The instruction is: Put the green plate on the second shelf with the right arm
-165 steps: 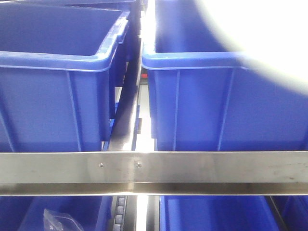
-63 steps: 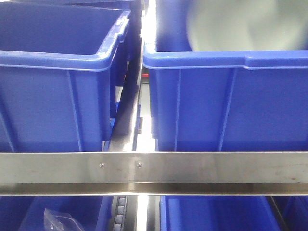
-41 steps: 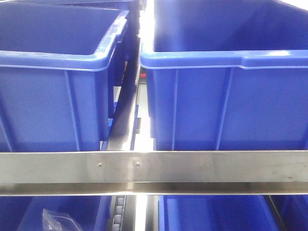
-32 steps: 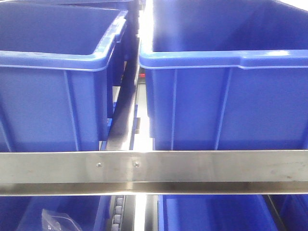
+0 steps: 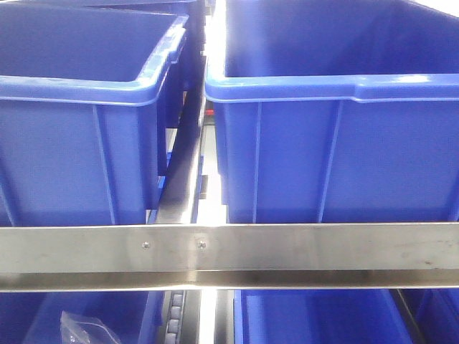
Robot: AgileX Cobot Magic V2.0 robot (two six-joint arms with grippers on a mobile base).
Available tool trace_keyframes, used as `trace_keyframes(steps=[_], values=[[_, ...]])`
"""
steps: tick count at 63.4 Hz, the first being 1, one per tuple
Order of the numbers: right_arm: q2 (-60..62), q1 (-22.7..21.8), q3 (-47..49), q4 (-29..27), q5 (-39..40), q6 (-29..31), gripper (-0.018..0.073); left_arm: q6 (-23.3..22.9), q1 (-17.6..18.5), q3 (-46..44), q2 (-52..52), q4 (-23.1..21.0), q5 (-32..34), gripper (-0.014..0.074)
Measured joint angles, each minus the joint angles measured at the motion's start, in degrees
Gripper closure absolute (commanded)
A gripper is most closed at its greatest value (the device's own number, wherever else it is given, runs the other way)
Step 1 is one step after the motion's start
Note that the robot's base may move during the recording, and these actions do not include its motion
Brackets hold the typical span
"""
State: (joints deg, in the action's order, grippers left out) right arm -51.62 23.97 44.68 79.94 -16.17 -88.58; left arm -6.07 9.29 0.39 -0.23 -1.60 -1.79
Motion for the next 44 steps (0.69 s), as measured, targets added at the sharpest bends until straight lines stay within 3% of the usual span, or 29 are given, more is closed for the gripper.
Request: trace_keyframes(steps=[6, 11, 24, 44], values=[[5.34, 0.00, -1.98, -9.96, -5.61, -5.21, 0.0503, 0.00, 0.00, 0.00, 0.00, 0.00, 0.00, 0.0466], [9.51, 0.00, -3.74, -13.84, -7.82, -4.22, 0.0503, 0.00, 0.00, 0.00, 0.00, 0.00, 0.00, 0.0466], [18.78, 0.11, -9.74, -14.84, -1.62, 8.26, 0.0503, 0.00, 0.00, 0.00, 0.00, 0.00, 0.00, 0.0466], [27.39, 0.11, -14.21, -13.43, 0.03, 10.06, 0.0503, 0.00, 0.00, 0.00, 0.00, 0.00, 0.00, 0.0466]])
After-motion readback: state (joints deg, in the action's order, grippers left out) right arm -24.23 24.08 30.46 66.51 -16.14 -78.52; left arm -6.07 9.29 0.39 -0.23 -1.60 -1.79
